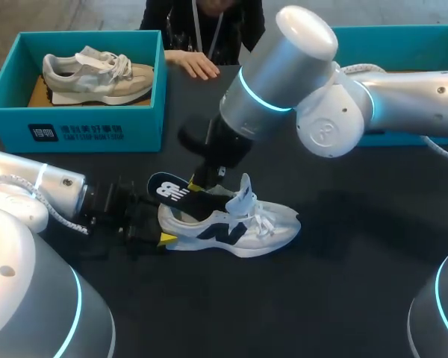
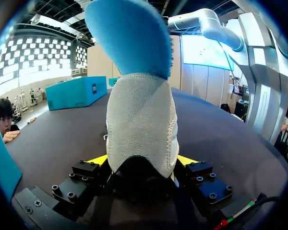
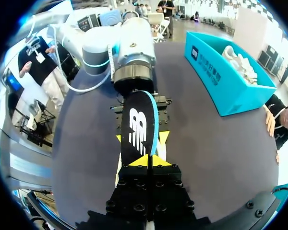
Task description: Take the shoe out of the shoebox, open the shoe tongue, remove and reinsert the insole, then place the shoe into the shoebox
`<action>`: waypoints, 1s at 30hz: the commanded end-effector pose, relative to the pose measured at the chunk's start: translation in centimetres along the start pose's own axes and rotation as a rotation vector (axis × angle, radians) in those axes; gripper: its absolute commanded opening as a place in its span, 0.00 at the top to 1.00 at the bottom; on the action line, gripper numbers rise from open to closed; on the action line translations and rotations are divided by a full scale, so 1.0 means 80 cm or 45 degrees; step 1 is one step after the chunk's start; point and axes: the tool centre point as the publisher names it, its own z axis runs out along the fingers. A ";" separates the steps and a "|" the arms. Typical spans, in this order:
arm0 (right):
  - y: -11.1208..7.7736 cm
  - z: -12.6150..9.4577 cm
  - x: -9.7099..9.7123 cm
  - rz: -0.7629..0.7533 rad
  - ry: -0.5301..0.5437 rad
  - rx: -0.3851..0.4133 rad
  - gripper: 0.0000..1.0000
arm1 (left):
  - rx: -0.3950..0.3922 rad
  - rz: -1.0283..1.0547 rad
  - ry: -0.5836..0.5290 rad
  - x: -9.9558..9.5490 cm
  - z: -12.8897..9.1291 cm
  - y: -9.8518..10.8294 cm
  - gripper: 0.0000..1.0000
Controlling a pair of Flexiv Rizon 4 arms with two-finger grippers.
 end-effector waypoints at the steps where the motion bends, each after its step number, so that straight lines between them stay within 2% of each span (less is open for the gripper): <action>1: 0.003 0.007 0.000 -0.002 0.016 -0.011 0.80 | -0.001 0.001 -0.003 0.001 0.003 0.004 1.00; 2: 0.003 0.007 0.000 -0.002 0.017 -0.013 0.65 | -0.001 0.001 -0.003 0.001 0.003 0.004 1.00; 4: 0.002 0.006 0.001 0.001 0.018 -0.013 0.60 | -0.001 0.001 -0.003 0.001 0.003 0.004 1.00; 11: -0.005 -0.005 0.001 0.016 0.012 0.002 0.49 | -0.001 0.001 -0.003 0.001 0.003 0.004 1.00; 15: -0.010 -0.014 0.000 0.029 -0.007 0.022 0.47 | -0.001 0.001 -0.003 0.001 0.003 0.004 1.00; 16: -0.011 -0.017 0.000 0.031 -0.014 0.028 0.44 | -0.001 0.001 -0.003 0.001 0.003 0.004 1.00; 24: -0.014 -0.030 0.000 0.032 -0.037 0.046 0.40 | -0.001 0.001 -0.003 0.001 0.003 0.004 1.00; 26: -0.016 -0.031 -0.003 0.024 -0.011 0.062 0.38 | -0.001 0.001 -0.003 0.001 0.003 0.004 1.00; 28: -0.016 -0.031 -0.006 0.003 0.059 0.014 0.39 | -0.001 0.001 -0.003 0.001 0.003 0.004 1.00; 30: -0.017 -0.031 -0.009 -0.013 0.118 0.009 0.31 | -0.001 0.001 -0.003 0.001 0.003 0.004 1.00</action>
